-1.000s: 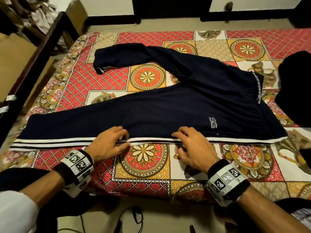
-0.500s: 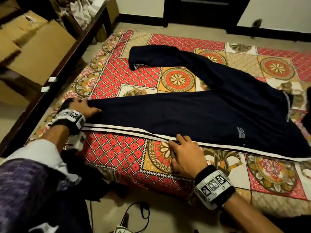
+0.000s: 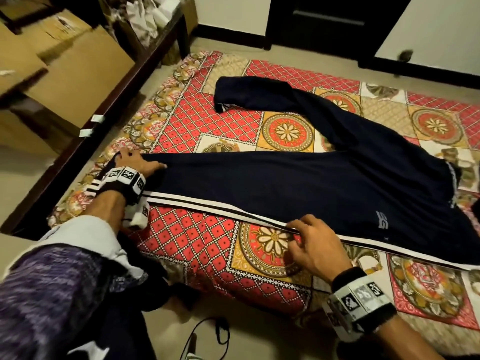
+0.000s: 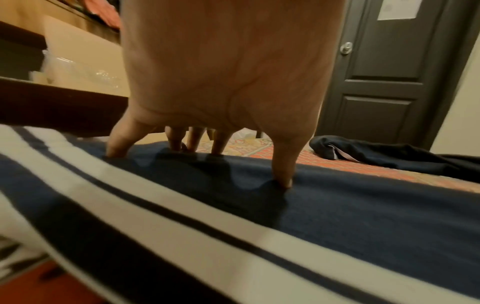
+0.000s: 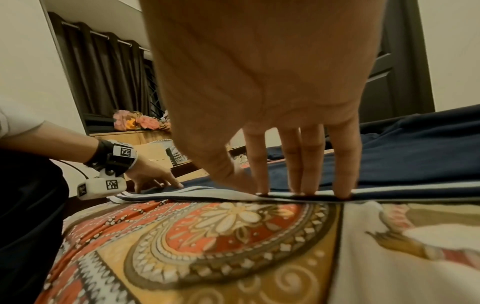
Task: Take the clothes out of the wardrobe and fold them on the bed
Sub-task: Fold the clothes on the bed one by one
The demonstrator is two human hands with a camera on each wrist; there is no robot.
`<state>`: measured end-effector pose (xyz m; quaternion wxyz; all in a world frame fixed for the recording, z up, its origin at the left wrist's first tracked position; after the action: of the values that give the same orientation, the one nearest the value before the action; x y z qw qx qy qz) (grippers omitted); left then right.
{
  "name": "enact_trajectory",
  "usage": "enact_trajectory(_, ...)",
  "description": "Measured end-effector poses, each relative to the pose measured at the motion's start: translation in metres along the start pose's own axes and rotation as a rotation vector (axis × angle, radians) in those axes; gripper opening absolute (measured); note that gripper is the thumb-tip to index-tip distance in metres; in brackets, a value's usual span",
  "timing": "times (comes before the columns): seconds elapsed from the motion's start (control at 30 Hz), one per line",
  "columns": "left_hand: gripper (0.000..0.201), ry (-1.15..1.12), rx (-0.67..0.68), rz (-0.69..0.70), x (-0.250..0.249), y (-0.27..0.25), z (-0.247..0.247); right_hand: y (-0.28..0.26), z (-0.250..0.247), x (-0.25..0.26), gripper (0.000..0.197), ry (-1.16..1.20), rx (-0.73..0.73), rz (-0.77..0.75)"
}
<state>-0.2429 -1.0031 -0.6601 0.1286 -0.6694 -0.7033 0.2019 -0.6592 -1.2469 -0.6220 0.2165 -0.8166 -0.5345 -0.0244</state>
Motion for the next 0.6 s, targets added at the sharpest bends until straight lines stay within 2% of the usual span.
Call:
enact_trajectory(0.07,0.108,0.011,-0.04,-0.024,0.003,-0.001,-0.004,-0.006,0.005,-0.006,0.063,-0.044,0.011,-0.003)
enact_trajectory(0.13,0.1,0.058,-0.114,0.024,-0.002,-0.011,-0.004,-0.012,0.009,-0.01,0.067,-0.041,0.051,-0.038)
enact_trajectory(0.2,0.092,0.108,-0.218,0.217,-0.021,-0.028,0.001,-0.017,0.001,-0.019,0.064,0.032,0.043,-0.042)
enact_trajectory(0.23,0.091,0.108,-0.222,0.345,-0.032,-0.038,0.006,-0.019,-0.005,-0.028,0.062,0.086,0.015,-0.029)
enact_trajectory(0.3,0.098,0.125,-0.088,0.544,-0.055,-0.059,0.024,-0.025,-0.021,-0.057,0.057,0.14,-0.115,0.039)
enact_trajectory(0.33,0.107,0.139,0.018,0.578,-0.065,-0.068,0.036,-0.03,-0.031,-0.078,0.054,0.139,-0.2,0.095)
enact_trajectory(0.4,0.124,0.165,0.174,0.56,-0.072,-0.076,0.054,-0.04,-0.045,-0.127,0.053,0.117,-0.307,0.249)
enact_trajectory(0.43,0.129,0.183,0.195,0.553,-0.076,-0.078,0.06,-0.049,-0.048,-0.159,0.056,0.084,-0.313,0.358)
enact_trajectory(0.53,0.136,0.164,0.208,0.506,-0.079,-0.073,0.058,-0.077,-0.044,-0.236,0.07,0.021,-0.165,0.69)
enact_trajectory(0.6,0.15,0.124,0.247,0.471,-0.079,-0.069,0.053,-0.086,-0.043,-0.256,0.069,0.052,-0.117,0.765)
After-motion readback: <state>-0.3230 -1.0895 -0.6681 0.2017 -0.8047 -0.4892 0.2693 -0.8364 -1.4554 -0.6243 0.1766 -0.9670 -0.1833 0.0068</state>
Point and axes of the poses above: each hand's wrist, its own y-axis towards the middle knuckle, its own z-axis out of the palm, x = y × z, the point moved 1 cm from there along y, towards the middle knuckle, and after that the axes turned 8 degrees about -z, right-handed, at the moved point
